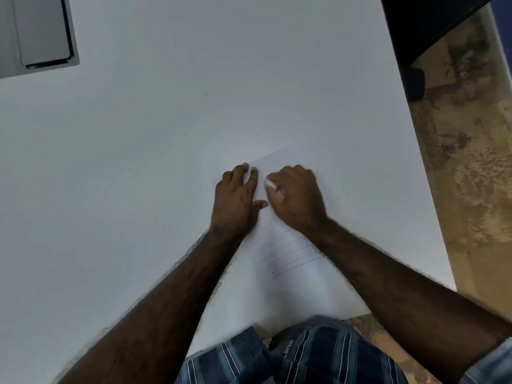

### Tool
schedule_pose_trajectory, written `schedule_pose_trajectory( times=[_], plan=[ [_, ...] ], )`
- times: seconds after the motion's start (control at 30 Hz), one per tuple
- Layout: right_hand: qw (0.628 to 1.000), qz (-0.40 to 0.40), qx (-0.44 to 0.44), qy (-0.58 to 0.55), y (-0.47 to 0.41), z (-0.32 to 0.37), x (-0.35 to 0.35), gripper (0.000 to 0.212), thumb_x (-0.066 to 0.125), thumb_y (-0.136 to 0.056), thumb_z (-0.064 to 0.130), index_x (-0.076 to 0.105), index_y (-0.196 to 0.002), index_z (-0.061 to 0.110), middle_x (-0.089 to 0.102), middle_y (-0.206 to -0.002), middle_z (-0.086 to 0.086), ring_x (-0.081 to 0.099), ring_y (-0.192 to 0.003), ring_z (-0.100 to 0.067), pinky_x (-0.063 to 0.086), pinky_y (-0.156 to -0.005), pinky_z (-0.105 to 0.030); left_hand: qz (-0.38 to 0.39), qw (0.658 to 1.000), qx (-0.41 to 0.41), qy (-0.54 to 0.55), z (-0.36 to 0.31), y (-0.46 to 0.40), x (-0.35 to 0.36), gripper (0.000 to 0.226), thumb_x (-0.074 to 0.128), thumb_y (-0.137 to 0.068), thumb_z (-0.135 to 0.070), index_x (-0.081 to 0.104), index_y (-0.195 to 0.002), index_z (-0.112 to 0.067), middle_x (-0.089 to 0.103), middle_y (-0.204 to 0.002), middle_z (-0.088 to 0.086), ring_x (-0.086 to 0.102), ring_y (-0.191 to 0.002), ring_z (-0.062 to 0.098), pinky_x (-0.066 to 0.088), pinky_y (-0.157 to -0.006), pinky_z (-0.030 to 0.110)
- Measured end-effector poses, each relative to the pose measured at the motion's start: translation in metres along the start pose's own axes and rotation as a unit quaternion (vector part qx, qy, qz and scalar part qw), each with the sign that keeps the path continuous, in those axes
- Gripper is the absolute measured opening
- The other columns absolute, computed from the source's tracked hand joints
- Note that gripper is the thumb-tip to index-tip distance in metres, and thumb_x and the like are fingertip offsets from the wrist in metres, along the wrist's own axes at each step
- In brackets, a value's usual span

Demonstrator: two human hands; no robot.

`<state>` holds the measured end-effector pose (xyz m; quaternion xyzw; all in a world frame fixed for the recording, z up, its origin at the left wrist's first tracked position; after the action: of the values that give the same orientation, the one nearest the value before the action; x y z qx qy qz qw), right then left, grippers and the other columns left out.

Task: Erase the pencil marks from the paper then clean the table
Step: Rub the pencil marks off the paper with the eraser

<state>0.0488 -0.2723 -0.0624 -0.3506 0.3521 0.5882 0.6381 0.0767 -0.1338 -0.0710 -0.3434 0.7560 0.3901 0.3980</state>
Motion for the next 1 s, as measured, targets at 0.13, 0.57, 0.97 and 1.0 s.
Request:
schedule_pose_trajectory(
  times=[0.13, 0.57, 0.97, 1.0],
  plan=[
    [0.997, -0.035, 0.066, 0.007, -0.006, -0.018, -0.013, 0.013, 0.068, -0.097, 0.028, 0.077, -0.099, 0.019, 0.074, -0.092, 0.0, 0.064, -0.086, -0.025, 0.05, -0.079, -0.044, -0.003, 1.0, -0.003, -0.007, 0.0, -0.001, 0.0, 0.081, 0.07, -0.092, -0.051, 0.041, -0.156, -0.01, 0.035, -0.161, 0.015, 0.04, -0.137, 0.035, 0.037, -0.108, 0.046],
    [0.987, -0.093, 0.13, 0.001, -0.011, -0.025, -0.024, 0.011, 0.067, -0.096, 0.025, 0.074, -0.092, 0.018, 0.071, -0.087, 0.0, 0.062, -0.083, -0.026, 0.05, -0.078, -0.046, -0.004, 1.0, -0.003, -0.003, 0.001, 0.0, 0.001, 0.08, 0.066, -0.094, -0.053, 0.039, -0.157, -0.012, 0.032, -0.163, 0.013, 0.038, -0.139, 0.034, 0.034, -0.111, 0.045],
    [0.999, -0.028, 0.027, 0.017, -0.015, -0.001, -0.006, 0.013, 0.064, -0.096, 0.028, 0.074, -0.095, 0.019, 0.071, -0.088, 0.0, 0.062, -0.085, -0.026, 0.048, -0.078, -0.044, -0.015, 1.0, 0.002, 0.006, 0.002, 0.001, -0.001, 0.078, 0.07, -0.092, -0.049, 0.044, -0.155, -0.011, 0.037, -0.16, 0.015, 0.042, -0.136, 0.036, 0.036, -0.108, 0.046],
    [1.0, 0.005, -0.02, 0.022, -0.01, 0.01, 0.003, 0.016, 0.063, -0.098, 0.029, 0.076, -0.098, 0.019, 0.073, -0.091, 0.0, 0.062, -0.086, -0.026, 0.047, -0.079, -0.043, -0.017, 1.0, 0.004, 0.012, 0.001, 0.001, -0.001, 0.077, 0.072, -0.091, -0.047, 0.046, -0.153, -0.01, 0.039, -0.158, 0.016, 0.044, -0.134, 0.037, 0.037, -0.107, 0.047]
  ],
)
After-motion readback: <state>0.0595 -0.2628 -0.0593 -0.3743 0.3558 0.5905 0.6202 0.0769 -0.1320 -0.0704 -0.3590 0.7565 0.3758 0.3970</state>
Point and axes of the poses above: each hand's wrist, its own y-axis away from the middle knuckle, its own x-axis out of the palm, z = x × y, the point moved 8 cm from there along -y, towards the middle knuckle
